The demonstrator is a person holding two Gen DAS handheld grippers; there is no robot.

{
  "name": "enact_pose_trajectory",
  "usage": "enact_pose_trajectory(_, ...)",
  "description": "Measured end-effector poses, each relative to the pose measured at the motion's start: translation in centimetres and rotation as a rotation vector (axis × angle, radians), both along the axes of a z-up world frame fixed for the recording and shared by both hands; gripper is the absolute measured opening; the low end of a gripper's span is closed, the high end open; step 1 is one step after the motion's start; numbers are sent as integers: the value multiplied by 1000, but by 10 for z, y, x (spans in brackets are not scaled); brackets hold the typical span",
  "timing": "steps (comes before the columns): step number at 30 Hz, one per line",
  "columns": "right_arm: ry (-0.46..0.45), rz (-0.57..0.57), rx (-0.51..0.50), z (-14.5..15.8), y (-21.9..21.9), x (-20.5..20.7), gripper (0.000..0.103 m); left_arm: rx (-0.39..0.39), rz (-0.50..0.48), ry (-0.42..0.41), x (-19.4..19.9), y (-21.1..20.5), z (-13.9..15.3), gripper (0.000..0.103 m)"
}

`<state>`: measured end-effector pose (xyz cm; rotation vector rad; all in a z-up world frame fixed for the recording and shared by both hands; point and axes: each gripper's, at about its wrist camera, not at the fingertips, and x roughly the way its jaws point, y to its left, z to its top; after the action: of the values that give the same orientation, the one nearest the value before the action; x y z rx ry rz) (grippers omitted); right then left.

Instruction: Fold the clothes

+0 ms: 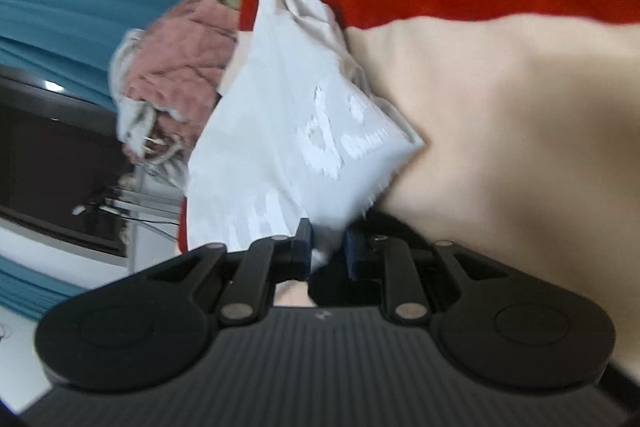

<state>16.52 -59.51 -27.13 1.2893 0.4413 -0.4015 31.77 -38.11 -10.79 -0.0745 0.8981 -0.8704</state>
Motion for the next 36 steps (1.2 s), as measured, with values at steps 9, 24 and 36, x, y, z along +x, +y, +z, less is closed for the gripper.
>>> enact_pose_trajectory(9,68,123,-268,132,61,-54,20,-1,-16,-198,-96,59,124,47)
enact_pose_trajectory(24,-16,146,-751,286,197,-168,74,-77,60,-469,-292,197,266,81)
enact_pose_trajectory(36,-50,74,-934,263,253,-220,82,-159,114,-589,-395,282,278,103)
